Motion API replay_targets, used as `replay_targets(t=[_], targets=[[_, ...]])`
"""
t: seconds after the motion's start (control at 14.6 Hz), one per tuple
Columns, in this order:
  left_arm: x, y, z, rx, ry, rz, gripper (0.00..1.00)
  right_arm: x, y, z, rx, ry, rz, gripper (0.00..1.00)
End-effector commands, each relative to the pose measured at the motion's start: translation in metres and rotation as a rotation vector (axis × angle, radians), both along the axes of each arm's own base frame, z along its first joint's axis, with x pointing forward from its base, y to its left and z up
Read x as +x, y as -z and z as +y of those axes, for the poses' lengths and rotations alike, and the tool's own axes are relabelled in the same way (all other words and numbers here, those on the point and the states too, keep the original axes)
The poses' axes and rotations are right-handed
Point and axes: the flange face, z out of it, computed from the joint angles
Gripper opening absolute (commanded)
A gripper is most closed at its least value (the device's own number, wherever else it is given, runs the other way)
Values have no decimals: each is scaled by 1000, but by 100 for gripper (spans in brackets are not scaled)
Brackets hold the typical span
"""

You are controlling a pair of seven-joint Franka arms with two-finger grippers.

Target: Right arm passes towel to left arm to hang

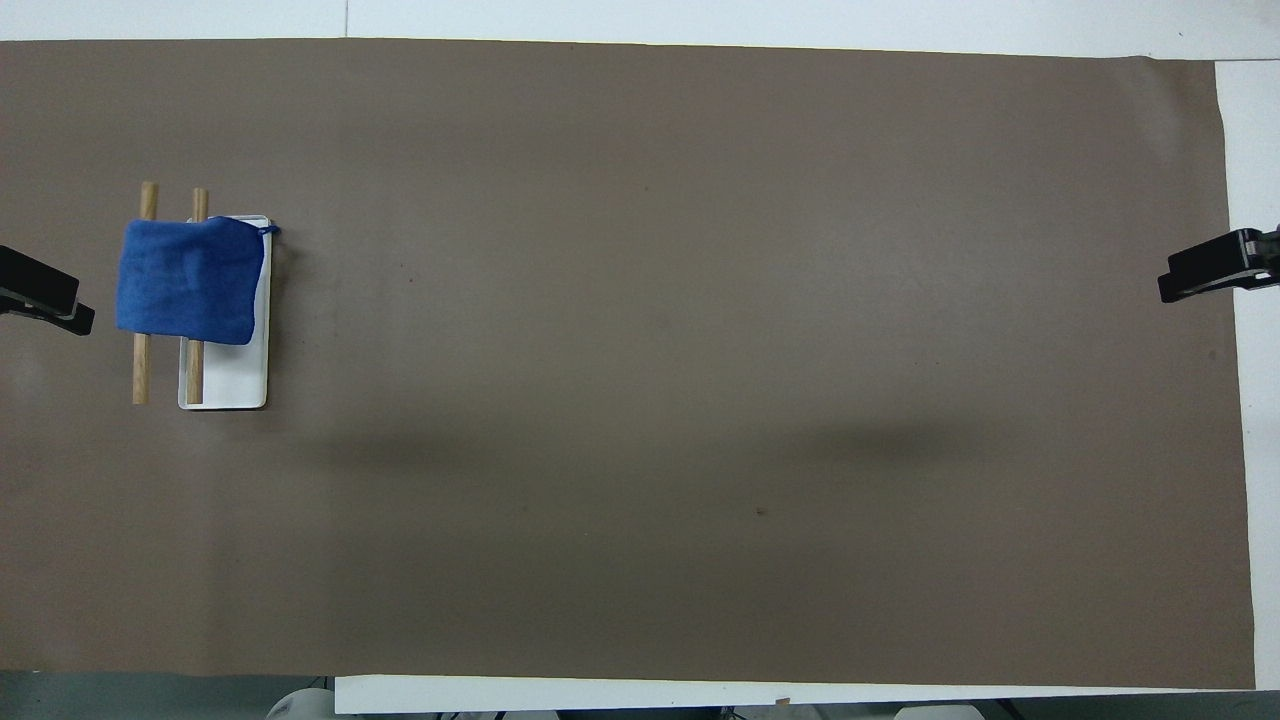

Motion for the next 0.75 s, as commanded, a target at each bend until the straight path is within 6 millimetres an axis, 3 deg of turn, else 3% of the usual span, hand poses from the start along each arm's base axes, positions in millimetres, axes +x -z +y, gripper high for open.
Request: replay_targets(t=[0.0,0.69], targets=[[-1,-5,-13,26,-27,16,100,-2,0,0,2,7,11,99],[7,-17,-9,22,-30,-67,100,-2,0,0,2,7,11,99]])
